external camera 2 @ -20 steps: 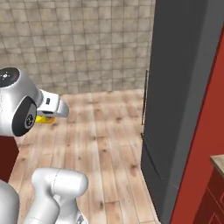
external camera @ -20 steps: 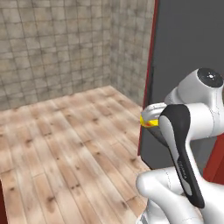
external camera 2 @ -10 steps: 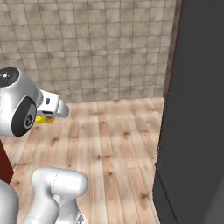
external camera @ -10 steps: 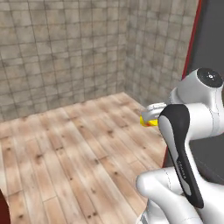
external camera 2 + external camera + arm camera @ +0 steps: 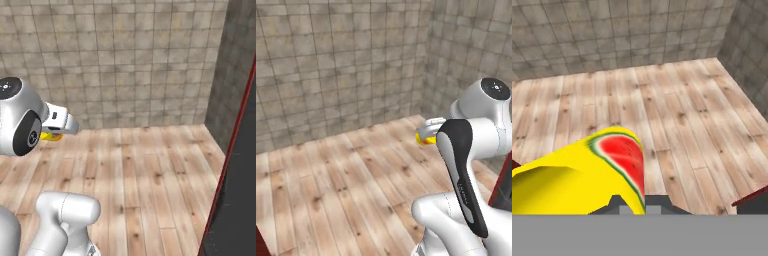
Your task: Open the cabinet directly in front. Then move the wine and the cup to the dining counter with the candle on it.
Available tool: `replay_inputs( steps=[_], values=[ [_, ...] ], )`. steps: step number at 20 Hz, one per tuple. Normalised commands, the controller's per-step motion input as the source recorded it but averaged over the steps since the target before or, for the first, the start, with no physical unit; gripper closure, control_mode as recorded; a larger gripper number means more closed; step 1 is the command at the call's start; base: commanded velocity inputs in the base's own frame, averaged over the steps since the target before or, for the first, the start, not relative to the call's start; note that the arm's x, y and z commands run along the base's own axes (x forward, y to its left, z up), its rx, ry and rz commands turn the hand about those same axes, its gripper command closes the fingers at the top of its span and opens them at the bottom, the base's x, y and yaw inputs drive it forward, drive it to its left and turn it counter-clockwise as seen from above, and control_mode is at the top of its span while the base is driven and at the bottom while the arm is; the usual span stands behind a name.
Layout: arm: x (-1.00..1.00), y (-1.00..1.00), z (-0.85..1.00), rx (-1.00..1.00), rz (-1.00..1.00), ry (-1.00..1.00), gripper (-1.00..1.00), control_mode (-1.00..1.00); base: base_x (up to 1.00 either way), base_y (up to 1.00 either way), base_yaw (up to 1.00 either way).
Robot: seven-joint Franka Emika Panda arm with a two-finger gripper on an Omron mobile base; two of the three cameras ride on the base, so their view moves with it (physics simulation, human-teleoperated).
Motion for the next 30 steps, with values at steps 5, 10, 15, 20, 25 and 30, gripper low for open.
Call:
replay_inputs(
  steps=[5, 10, 15, 20, 25, 30],
  values=[
    [0.00, 0.00, 0.00, 0.00, 0.00, 0.00, 1.00, 1.00, 1.00, 0.27, 0.10],
    [0.00, 0.00, 0.00, 0.00, 0.00, 0.00, 1.00, 1.00, 1.00, 0.30, 0.11],
    [0.00, 0.00, 0.00, 0.00, 0.00, 0.00, 1.00, 1.00, 1.00, 0.37, 0.16],
    [0.00, 0.00, 0.00, 0.00, 0.00, 0.00, 1.00, 1.00, 1.00, 0.30, 0.25],
    [0.00, 0.00, 0.00, 0.00, 0.00, 0.00, 1.00, 1.00, 1.00, 0.09, 0.49],
    [0.00, 0.00, 0.00, 0.00, 0.00, 0.00, 1.00, 1.00, 0.94, 0.00, 0.79]
  ],
)
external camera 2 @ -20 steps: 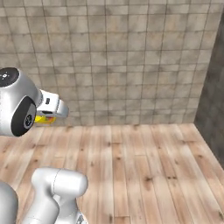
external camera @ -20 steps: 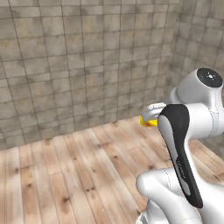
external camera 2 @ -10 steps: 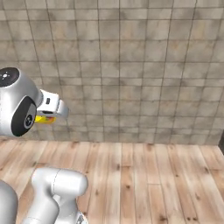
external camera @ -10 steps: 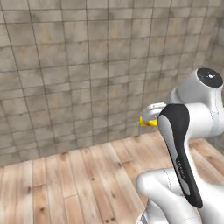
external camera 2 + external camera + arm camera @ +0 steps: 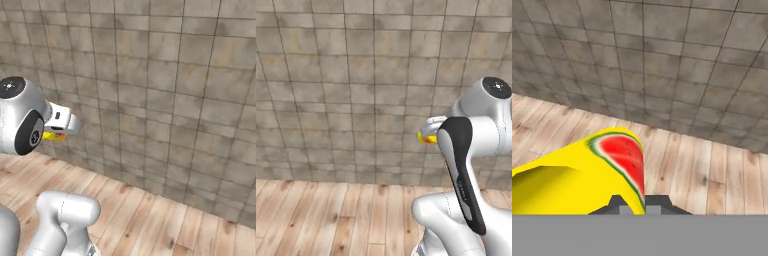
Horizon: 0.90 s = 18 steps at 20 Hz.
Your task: Open the cabinet directly in front. Then move the wine and the cup to the dining counter with the candle on it.
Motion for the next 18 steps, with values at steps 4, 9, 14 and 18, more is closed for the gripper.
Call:
replay_inputs(
  steps=[4, 9, 14, 18],
  values=[
    [0.00, 0.00, 0.00, 0.00, 0.00, 0.00, 1.00, 1.00, 0.58, 0.00, 0.89],
    [0.00, 0.00, 0.00, 0.00, 0.00, 0.00, 1.00, 1.00, 0.56, 0.00, 0.89],
    [0.00, 0.00, 0.00, 0.00, 0.00, 0.00, 1.00, 1.00, 0.73, 0.00, 0.86],
    [0.00, 0.00, 0.00, 0.00, 0.00, 0.00, 1.00, 1.00, 0.98, -0.07, 0.72]
  ],
)
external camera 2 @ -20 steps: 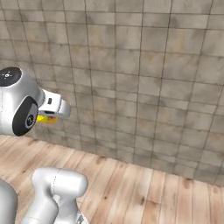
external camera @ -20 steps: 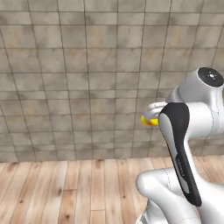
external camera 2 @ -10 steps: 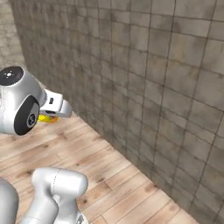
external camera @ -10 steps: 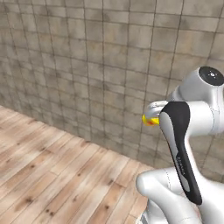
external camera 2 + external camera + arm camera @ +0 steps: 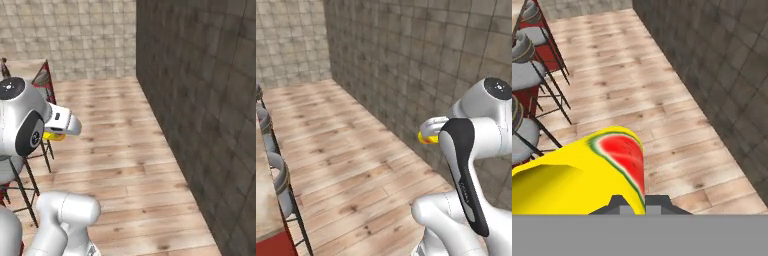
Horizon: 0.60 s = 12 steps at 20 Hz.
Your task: Open the cabinet directly in front. Then move the wine and the cup to the dining counter with the candle on it.
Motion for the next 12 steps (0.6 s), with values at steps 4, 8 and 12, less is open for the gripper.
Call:
replay_inputs(
  steps=[4, 8, 12],
  values=[
    [0.00, 0.00, 0.00, 0.00, 0.00, 0.00, 1.00, 1.00, 1.00, -0.54, 0.46],
    [0.00, 0.00, 0.00, 0.00, 0.00, 0.00, 1.00, 1.00, 1.00, -1.00, 0.24],
    [0.00, 0.00, 0.00, 0.00, 0.00, 0.00, 1.00, 1.00, 1.00, -0.77, 0.23]
  ],
)
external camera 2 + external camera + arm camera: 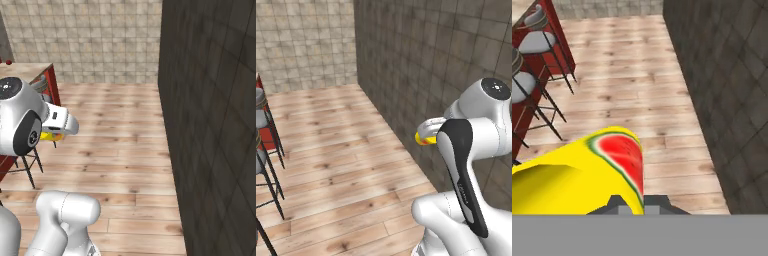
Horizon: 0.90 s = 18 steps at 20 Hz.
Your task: Open the cabinet directly in front. Then move the wine and the cup to the dining counter with the candle on it.
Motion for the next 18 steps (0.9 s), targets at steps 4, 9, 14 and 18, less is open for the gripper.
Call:
replay_inputs(
  steps=[4, 9, 14, 18],
  values=[
    [0.00, 0.00, 0.00, 0.00, 0.00, 0.00, 1.00, 1.00, 1.00, -0.25, 0.19],
    [0.00, 0.00, 0.00, 0.00, 0.00, 0.00, 1.00, 1.00, 1.00, -0.25, 0.20],
    [0.00, 0.00, 0.00, 0.00, 0.00, 0.00, 1.00, 1.00, 1.00, -0.26, 0.20],
    [0.00, 0.00, 0.00, 0.00, 0.00, 0.00, 1.00, 1.00, 1.00, -0.25, 0.23]
  ],
)
